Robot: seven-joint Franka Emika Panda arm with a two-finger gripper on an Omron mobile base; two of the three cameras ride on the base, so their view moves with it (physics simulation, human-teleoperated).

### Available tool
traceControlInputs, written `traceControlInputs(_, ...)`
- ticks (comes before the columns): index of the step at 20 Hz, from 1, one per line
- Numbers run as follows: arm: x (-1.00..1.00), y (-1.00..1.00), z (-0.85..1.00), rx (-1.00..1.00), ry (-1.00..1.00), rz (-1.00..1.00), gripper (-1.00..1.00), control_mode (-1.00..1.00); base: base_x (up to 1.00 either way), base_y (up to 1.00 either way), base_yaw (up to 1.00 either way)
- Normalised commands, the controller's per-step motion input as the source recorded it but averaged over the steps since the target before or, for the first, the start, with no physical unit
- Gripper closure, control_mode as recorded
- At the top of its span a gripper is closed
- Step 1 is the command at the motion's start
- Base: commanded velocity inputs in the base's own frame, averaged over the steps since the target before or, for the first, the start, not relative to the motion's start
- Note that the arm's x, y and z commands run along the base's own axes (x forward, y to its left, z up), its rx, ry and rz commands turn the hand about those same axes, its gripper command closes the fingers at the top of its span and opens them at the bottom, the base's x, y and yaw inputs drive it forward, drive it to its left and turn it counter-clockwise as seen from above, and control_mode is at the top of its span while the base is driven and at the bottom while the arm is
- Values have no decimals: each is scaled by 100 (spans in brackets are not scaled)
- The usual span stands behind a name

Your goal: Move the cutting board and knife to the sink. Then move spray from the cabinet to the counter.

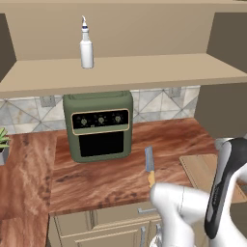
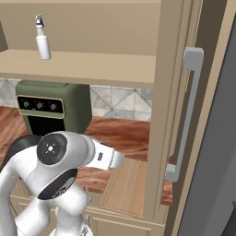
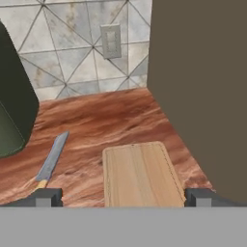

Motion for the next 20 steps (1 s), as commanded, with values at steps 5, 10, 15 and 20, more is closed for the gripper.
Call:
traceControlInputs(5, -39, 65, 0, 0, -9, -6, -100, -100, 0, 0, 0)
traceControlInputs(10, -8, 68, 0, 0, -16, -15, -100, -100, 0, 0, 0)
traceControlInputs(15, 4, 39, 0, 0, -7, -1, -100, -100, 0, 0, 0)
traceControlInputs(20, -11, 4, -6, 0, 0, 0, -100, 100, -14, 0, 0)
